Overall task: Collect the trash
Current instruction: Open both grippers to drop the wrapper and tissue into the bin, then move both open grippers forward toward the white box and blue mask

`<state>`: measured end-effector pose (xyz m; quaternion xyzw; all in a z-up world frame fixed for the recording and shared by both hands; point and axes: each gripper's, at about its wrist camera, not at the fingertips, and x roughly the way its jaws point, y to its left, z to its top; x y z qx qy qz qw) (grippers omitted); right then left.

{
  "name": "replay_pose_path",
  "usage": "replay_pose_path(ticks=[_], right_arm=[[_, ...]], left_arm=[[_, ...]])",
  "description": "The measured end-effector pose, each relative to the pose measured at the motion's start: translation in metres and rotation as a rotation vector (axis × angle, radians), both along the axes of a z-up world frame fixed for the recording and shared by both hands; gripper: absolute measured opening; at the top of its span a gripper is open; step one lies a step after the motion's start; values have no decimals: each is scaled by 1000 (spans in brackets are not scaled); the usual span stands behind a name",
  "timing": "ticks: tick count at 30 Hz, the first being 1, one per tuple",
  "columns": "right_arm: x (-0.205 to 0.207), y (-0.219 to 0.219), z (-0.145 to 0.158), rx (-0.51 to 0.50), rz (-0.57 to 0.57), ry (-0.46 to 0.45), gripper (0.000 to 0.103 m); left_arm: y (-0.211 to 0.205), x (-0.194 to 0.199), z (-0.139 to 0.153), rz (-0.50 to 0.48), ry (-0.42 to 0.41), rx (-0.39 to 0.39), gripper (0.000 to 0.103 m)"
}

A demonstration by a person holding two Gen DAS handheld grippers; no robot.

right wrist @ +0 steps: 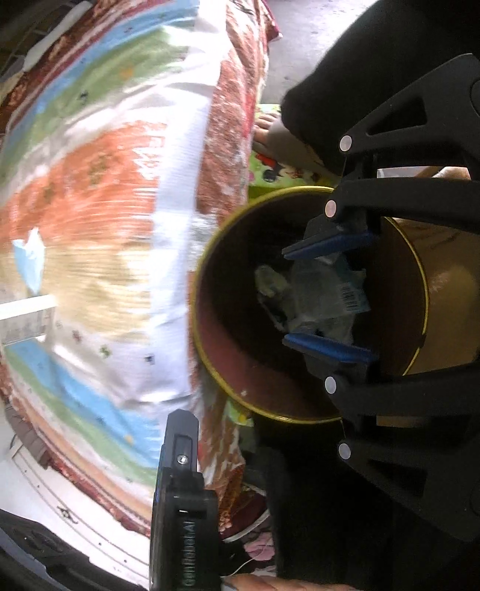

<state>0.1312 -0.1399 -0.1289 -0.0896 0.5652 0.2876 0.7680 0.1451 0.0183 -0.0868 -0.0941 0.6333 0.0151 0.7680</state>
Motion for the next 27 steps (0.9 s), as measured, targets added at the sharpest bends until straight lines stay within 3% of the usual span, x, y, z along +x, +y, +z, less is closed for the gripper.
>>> replay_pose_path(ticks=[7, 9, 11, 16, 21, 27], right_arm=[[6, 0, 28, 43, 8, -84, 45], [8, 1, 36, 53, 13, -109, 47], [10, 3, 46, 50, 23, -156, 49], [17, 7, 64, 65, 32, -216, 52], [23, 9, 80, 53, 50, -306, 56], [44, 11, 93, 63, 38, -330, 57]], left_arm=[[23, -6, 42, 130, -165, -90, 55], [27, -6, 48, 167, -200, -104, 62], [31, -6, 50, 192, -208, -112, 62], [30, -6, 54, 204, -235, -87, 66], [33, -6, 68, 225, -313, -41, 74], [35, -4, 82, 231, -376, -19, 76]])
